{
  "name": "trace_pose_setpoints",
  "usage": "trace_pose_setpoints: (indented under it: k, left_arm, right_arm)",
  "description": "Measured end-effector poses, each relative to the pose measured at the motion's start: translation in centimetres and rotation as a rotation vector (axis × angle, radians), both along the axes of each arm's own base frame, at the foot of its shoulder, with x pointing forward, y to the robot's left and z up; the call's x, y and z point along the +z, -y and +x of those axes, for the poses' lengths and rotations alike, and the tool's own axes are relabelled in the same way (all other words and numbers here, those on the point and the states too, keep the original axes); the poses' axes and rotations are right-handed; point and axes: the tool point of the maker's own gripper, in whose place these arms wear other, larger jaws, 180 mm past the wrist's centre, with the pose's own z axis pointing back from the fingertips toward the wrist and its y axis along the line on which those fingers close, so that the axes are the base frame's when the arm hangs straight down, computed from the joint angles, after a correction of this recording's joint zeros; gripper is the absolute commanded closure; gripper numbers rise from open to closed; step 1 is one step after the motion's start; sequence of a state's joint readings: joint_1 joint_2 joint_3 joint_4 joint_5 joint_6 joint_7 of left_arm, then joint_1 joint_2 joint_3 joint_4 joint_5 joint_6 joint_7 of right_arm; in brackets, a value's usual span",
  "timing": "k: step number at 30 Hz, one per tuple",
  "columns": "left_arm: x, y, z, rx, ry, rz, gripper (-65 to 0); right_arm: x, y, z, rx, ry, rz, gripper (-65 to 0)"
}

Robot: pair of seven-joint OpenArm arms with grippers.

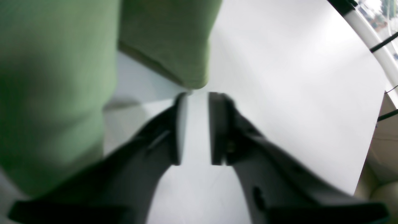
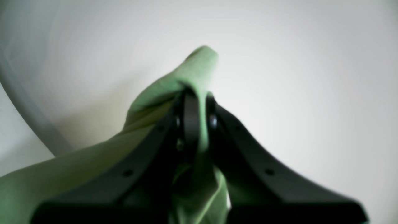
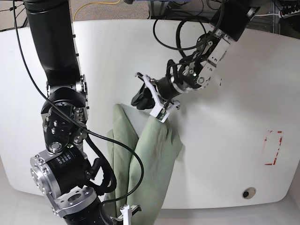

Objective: Layout the t-shirt on the table in an organized manner, then fold the t-shirt properly
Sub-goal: 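Grasp the raised shirt fabric with the left gripper next to the right gripper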

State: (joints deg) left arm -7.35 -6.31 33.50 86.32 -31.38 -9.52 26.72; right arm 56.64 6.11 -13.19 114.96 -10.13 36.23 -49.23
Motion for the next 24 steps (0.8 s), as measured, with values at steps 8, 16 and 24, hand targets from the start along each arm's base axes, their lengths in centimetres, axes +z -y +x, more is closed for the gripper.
trace_pose_setpoints:
  k: [8, 16, 24]
  left_arm:
    - [-0.8, 1.8, 0.9, 0.003, -0.047, -0.011, -39.7]
    - [-2.9, 4.2, 2.1, 0.016, -0.133, -0.006, -39.7]
    - [-4.5, 6.2, 3.8, 0.022, -0.161, 0.068, -40.0]
  right_arm:
    - [0.0, -0.2, 0.0, 0.004, 0.000, 0.002, 0.0]
    - [0.0, -0.1, 0.0, 0.004, -0.001, 0.002, 0.0]
    - [0.0, -0.2, -0.1, 0.006, -0.001, 0.003, 0.0]
